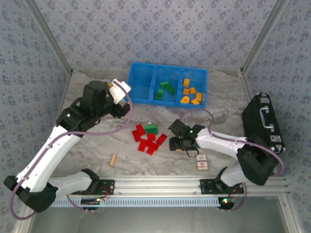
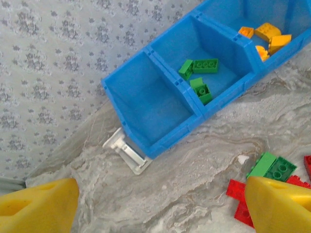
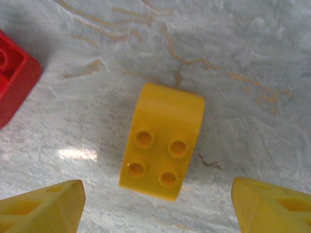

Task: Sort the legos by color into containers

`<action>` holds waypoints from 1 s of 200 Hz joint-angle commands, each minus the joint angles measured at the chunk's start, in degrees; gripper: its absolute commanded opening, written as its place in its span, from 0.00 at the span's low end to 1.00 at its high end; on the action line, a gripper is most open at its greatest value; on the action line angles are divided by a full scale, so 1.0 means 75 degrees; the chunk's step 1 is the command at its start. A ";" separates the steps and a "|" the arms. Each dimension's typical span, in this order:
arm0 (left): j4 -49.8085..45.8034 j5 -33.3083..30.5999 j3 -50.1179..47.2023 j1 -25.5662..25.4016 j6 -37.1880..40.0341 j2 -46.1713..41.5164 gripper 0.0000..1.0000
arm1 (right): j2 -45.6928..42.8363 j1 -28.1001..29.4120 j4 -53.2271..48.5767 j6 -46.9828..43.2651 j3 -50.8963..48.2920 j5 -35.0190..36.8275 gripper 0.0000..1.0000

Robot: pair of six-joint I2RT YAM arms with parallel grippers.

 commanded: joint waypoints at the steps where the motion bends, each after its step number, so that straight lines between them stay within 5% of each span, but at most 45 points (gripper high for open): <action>1: 0.0098 0.0184 -0.0338 0.0194 -0.0086 -0.0353 0.89 | 0.0412 -0.0007 -0.0508 -0.0265 0.0510 0.0333 0.79; 75: -0.0141 0.0124 -0.0524 0.0457 -0.0078 -0.0942 0.92 | 0.1111 -0.0059 -0.0590 -0.0534 0.0788 0.0217 0.65; 131: -0.0522 -0.0023 -0.0691 0.0498 -0.0294 -0.0929 0.92 | 0.1050 -0.0224 -0.0515 -0.0601 0.0751 0.0138 0.36; 200: -0.0696 0.0035 -0.0909 0.0618 -0.0368 -0.0796 0.93 | 0.0584 -0.1076 -0.0666 -0.1673 0.1179 -0.0133 0.31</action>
